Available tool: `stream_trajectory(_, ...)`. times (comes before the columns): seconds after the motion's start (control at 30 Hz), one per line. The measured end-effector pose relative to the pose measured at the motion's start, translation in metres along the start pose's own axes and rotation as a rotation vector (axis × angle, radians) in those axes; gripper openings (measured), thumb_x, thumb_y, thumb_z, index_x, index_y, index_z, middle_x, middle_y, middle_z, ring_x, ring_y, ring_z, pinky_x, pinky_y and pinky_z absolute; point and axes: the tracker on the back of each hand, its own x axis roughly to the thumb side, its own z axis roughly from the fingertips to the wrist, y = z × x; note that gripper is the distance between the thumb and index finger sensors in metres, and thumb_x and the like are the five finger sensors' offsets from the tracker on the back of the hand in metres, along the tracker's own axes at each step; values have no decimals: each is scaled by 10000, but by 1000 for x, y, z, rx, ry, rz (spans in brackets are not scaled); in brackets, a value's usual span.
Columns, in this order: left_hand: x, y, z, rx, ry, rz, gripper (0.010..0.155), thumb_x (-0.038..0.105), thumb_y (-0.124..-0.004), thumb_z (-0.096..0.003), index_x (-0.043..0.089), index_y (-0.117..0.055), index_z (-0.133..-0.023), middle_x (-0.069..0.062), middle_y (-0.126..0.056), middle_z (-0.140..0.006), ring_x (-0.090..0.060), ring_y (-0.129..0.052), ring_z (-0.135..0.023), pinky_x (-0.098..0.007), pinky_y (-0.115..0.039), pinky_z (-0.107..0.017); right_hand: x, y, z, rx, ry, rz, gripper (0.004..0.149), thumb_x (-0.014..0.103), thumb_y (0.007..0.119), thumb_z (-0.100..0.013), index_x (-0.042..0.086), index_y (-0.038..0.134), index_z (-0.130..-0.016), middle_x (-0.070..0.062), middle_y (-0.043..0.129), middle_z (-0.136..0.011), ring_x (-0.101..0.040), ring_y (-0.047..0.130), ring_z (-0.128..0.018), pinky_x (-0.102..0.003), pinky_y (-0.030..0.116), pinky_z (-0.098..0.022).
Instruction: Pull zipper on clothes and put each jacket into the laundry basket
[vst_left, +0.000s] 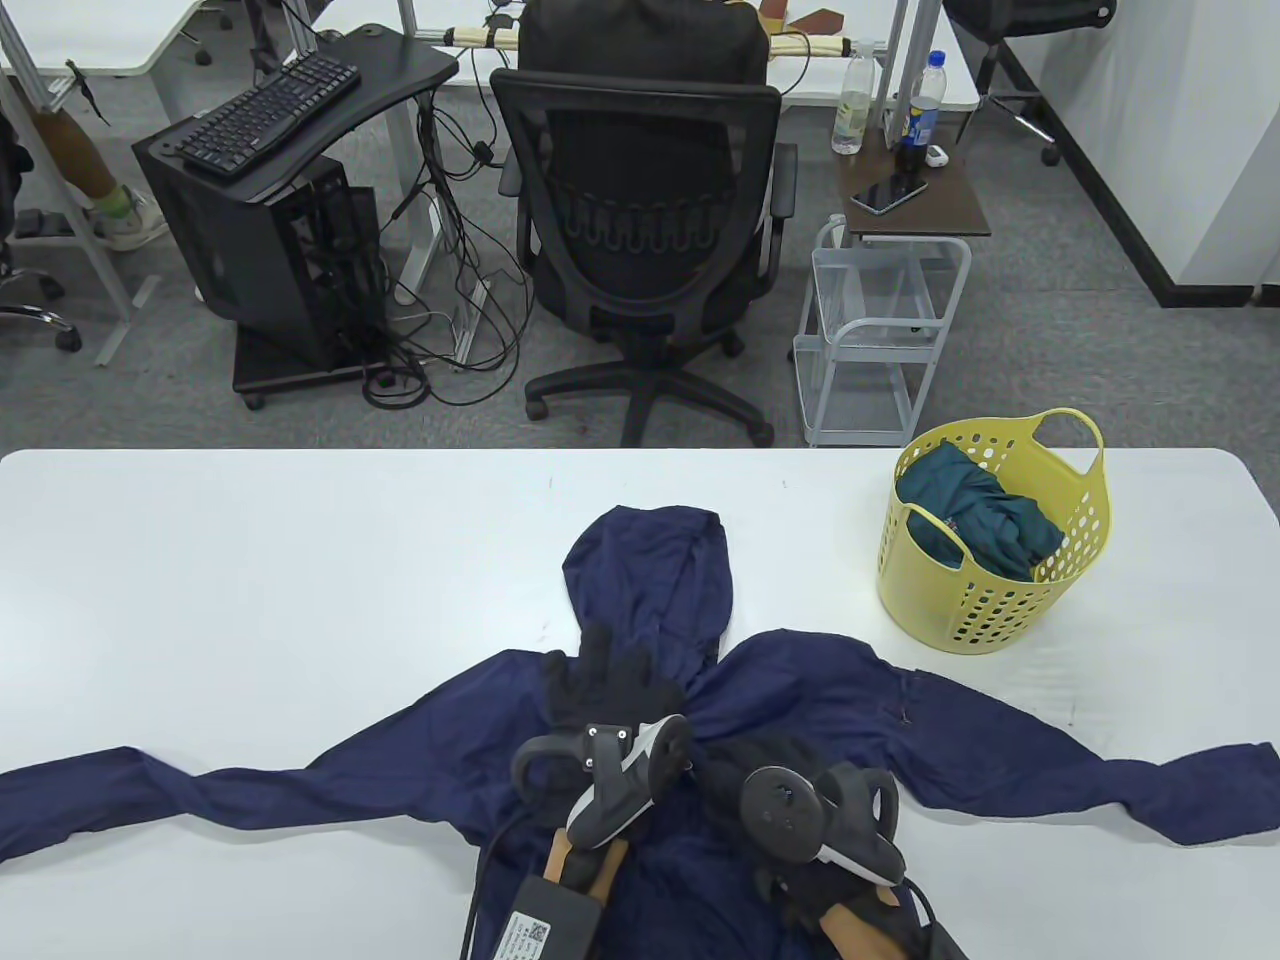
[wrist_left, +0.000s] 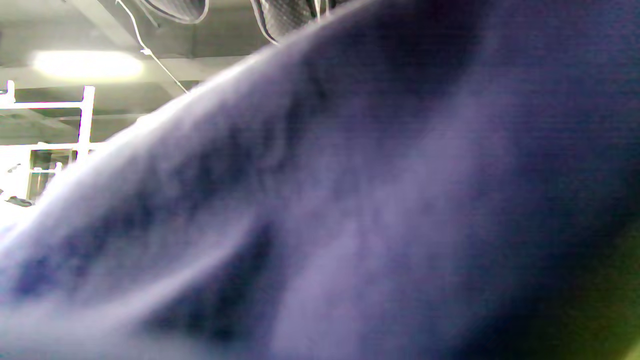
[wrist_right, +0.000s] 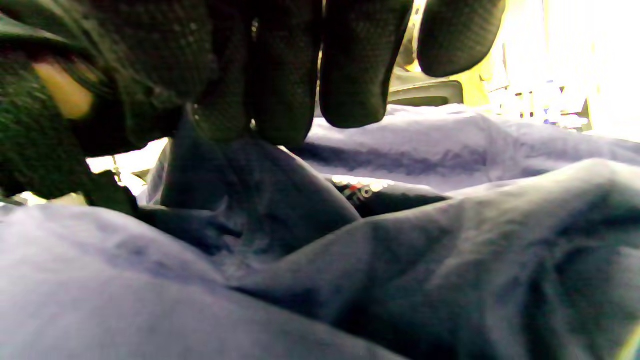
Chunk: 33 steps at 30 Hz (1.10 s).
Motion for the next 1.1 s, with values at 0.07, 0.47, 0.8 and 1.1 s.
stream_trajectory(0.07,-4,-2,-3,-8,49,8,343,329,-645,-410,519,-865,-592,159,-787,-993,-231,-537,-1077,-636,-463,-739,3,1,0,48,-26,32,417,427,834,-461,293,890,-852,27,895,-982,-337,821,-943,-625,605,-691)
stream_trajectory(0.47,-37,-19,-7,-157,159,69,357,359,-670,-430,516,-844,-699,113,-741,-1058,-281,-514,-1071,-644,-466,-719,1,26,-4,367,-34,-103,416,459,822,-481,301,864,-863,14,888,-1021,-374,856,-923,-608,651,-673)
stream_trajectory(0.8,-5,26,11,-89,-34,177,479,371,-670,-434,580,-724,-862,113,-660,-1111,-287,-471,-1083,-648,-463,-721,-33,47,-20,310,190,-58,432,420,753,-501,317,777,-920,9,758,-1097,-304,726,-1004,-554,623,-705)
stream_trajectory(1.1,26,-13,12,-397,-211,-13,472,409,-739,-414,605,-744,-844,139,-542,-1169,-276,-352,-1111,-655,-387,-745,-40,25,-9,119,138,-173,427,411,772,-489,296,798,-899,1,838,-1048,-359,837,-929,-587,644,-680)
